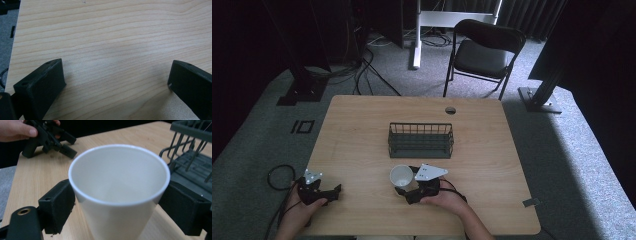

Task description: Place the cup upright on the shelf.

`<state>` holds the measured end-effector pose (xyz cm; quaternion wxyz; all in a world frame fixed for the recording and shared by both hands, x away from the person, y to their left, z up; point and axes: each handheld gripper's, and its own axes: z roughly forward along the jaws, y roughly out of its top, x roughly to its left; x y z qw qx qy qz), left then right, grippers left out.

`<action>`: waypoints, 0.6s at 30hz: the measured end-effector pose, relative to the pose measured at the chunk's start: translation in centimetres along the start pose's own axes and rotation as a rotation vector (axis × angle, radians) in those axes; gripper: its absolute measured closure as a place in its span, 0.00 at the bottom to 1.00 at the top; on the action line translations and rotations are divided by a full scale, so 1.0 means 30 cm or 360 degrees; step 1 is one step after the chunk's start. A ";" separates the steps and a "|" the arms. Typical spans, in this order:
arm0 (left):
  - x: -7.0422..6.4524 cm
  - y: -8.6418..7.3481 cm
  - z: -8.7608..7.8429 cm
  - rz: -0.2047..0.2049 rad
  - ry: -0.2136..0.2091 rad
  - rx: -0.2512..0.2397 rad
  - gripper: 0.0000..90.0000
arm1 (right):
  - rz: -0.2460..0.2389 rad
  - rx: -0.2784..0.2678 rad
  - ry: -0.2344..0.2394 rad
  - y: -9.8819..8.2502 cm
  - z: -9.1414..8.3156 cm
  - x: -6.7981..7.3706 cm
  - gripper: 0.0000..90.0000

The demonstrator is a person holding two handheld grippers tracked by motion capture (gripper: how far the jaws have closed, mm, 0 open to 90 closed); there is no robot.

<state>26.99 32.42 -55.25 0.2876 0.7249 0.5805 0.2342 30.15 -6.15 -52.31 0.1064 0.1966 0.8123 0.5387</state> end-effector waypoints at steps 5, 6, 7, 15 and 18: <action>0.000 0.000 0.000 0.0000 -0.0001 0.0000 0.01 | -0.0039 -0.0027 -0.0030 0.006 0.007 0.002 0.16; 0.000 0.000 0.000 -0.0001 -0.0001 -0.0001 0.01 | -0.0036 -0.0031 -0.0033 0.007 0.009 0.003 0.16; 0.000 0.000 0.000 -0.0001 -0.0001 -0.0001 0.01 | -0.0034 -0.0037 -0.0029 0.007 0.010 0.003 0.16; 0.000 0.000 0.000 0.0002 -0.0001 0.0002 0.01 | -0.0013 -0.0029 -0.0023 0.015 0.018 0.005 0.22; 0.000 0.000 0.000 0.0000 -0.0001 0.0000 0.01 | -0.0017 -0.0024 -0.0028 0.019 0.019 0.006 0.22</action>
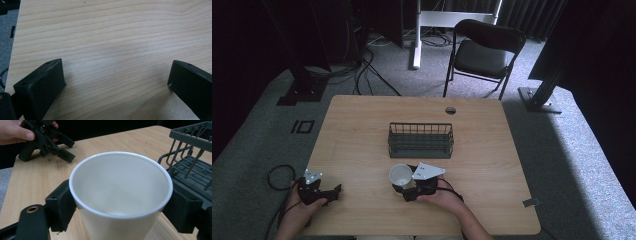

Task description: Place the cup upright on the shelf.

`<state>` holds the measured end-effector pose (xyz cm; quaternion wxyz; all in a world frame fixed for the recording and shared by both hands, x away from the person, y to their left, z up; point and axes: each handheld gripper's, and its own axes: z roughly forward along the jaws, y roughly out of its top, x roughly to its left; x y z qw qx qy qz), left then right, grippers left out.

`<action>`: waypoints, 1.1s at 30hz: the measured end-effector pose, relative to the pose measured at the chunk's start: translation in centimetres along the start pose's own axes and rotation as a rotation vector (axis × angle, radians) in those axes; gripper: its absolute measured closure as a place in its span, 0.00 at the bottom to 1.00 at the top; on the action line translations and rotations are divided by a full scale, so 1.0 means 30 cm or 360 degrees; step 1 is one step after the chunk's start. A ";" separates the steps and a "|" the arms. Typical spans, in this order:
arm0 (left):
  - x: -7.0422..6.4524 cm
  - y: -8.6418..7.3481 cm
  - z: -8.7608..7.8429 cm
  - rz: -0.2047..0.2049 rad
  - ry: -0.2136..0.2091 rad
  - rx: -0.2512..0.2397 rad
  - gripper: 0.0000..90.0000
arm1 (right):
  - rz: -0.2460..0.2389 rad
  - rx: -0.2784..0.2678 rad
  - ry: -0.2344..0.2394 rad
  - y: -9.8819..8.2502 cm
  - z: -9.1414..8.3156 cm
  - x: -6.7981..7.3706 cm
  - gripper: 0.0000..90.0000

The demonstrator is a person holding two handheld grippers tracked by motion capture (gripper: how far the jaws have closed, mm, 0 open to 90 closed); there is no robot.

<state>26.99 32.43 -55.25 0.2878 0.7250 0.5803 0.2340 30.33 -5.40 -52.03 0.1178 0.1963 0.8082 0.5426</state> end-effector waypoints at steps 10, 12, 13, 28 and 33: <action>0.000 0.000 0.000 0.0002 0.0000 0.0002 0.01 | 0.0000 -0.0004 0.0000 0.031 -0.012 0.001 0.22; 0.000 0.000 0.000 0.0002 0.0000 0.0001 0.01 | -0.0011 -0.0006 0.0000 0.039 -0.014 0.002 0.22; 0.000 0.000 0.000 0.0001 0.0000 0.0001 0.01 | -0.0011 -0.0010 0.0000 0.043 -0.015 0.003 0.22; 0.000 0.000 0.000 0.0000 0.0000 0.0000 0.01 | -0.0009 -0.0080 0.0004 0.103 -0.022 -0.005 0.22; 0.000 0.000 0.000 0.0004 0.0000 0.0004 0.01 | -0.0009 -0.0134 -0.0010 0.145 -0.034 -0.017 0.22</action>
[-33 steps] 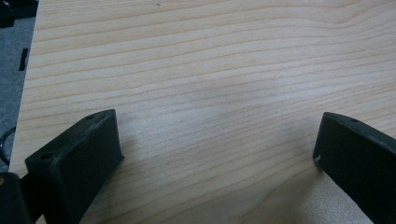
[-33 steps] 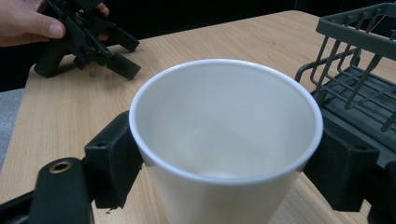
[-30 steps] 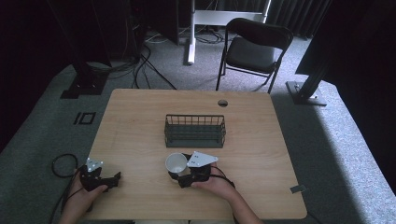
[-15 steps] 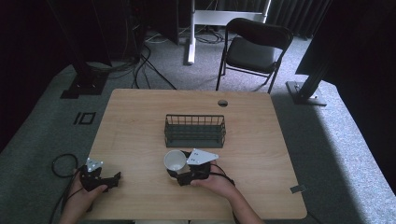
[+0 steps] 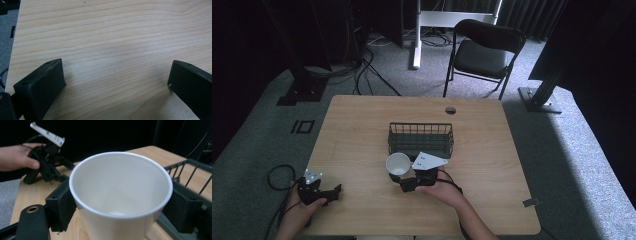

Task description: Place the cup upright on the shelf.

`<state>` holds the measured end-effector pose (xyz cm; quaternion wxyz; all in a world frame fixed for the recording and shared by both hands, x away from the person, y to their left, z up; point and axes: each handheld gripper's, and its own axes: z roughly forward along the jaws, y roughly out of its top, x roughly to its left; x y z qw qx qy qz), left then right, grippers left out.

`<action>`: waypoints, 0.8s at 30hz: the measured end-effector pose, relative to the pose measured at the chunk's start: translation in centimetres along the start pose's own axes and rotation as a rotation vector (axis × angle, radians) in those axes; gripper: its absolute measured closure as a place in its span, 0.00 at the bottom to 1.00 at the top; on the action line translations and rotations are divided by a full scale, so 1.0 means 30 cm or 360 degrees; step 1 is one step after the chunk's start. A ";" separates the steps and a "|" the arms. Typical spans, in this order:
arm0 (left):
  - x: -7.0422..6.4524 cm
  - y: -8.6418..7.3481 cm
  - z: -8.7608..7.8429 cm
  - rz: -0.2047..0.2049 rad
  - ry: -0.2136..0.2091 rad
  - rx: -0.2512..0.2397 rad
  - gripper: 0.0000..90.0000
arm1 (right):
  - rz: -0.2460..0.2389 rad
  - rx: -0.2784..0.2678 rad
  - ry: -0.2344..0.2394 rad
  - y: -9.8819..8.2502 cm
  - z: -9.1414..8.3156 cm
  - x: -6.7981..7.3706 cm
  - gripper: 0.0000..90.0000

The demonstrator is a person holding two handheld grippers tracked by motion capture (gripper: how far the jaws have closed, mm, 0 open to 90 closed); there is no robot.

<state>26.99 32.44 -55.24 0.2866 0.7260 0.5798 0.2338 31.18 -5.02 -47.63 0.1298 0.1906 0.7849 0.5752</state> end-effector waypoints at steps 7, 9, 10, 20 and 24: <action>0.000 0.000 0.000 -0.0003 -0.0001 -0.0003 0.01 | 0.0006 -0.0076 -0.0058 0.054 -0.020 -0.025 0.22; 0.000 0.000 0.000 -0.0003 -0.0001 -0.0003 0.01 | 0.0005 -0.0103 -0.0077 0.071 -0.028 -0.035 0.22; 0.000 0.000 0.000 -0.0004 -0.0001 -0.0003 0.01 | 0.0013 -0.0117 -0.0085 0.080 -0.032 -0.040 0.22; 0.000 0.000 0.000 -0.0003 0.0000 -0.0003 0.01 | -0.0004 -0.0213 -0.0221 0.150 -0.064 -0.081 0.22; 0.000 0.000 0.000 -0.0003 0.0000 -0.0003 0.01 | 0.0014 -0.0241 -0.0302 0.167 -0.074 -0.104 0.22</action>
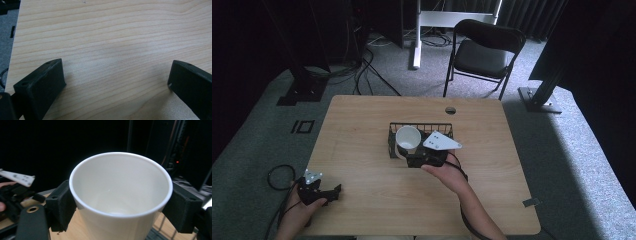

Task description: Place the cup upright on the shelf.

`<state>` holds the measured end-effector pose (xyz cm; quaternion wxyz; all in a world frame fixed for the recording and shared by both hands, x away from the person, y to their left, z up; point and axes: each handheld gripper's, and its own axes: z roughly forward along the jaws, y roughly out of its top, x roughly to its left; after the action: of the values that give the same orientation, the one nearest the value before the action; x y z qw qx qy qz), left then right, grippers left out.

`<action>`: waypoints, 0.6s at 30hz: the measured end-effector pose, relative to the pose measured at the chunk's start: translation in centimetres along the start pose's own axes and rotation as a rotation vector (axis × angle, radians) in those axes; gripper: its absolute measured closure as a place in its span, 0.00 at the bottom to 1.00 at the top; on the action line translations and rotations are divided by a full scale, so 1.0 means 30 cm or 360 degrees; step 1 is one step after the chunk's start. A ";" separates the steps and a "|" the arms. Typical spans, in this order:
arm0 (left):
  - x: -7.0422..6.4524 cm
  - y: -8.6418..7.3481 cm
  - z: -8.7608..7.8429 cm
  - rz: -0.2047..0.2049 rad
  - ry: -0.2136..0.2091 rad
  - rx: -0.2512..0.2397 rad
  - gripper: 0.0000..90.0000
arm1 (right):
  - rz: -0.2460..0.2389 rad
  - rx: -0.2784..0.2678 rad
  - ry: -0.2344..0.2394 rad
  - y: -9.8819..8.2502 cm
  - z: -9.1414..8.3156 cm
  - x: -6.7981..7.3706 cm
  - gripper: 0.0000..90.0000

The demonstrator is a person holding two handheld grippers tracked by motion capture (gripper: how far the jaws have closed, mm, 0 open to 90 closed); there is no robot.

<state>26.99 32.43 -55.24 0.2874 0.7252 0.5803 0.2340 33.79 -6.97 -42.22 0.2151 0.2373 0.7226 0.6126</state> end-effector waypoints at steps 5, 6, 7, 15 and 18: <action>0.000 0.000 0.000 0.0002 0.0000 0.0001 0.01 | 0.0025 -0.0038 -0.0132 0.012 -0.003 -0.039 0.22; 0.000 0.000 0.000 0.0001 0.0000 -0.0001 0.01 | 0.0039 -0.0038 -0.0148 0.014 -0.004 -0.046 0.22; 0.000 0.000 0.000 0.0000 0.0000 0.0000 0.01 | 0.0041 -0.0041 -0.0184 0.015 -0.005 -0.054 0.22; 0.000 0.000 0.000 0.0000 0.0000 -0.0002 0.01 | 0.0056 -0.0044 -0.0406 0.018 -0.013 -0.120 0.22; 0.000 0.000 0.000 -0.0001 0.0000 -0.0001 0.01 | 0.0067 -0.0021 -0.0504 0.010 -0.010 -0.145 0.22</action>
<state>26.99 32.43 -55.25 0.2878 0.7248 0.5805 0.2340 37.10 -9.80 -41.79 0.3150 0.3447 0.6704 0.5766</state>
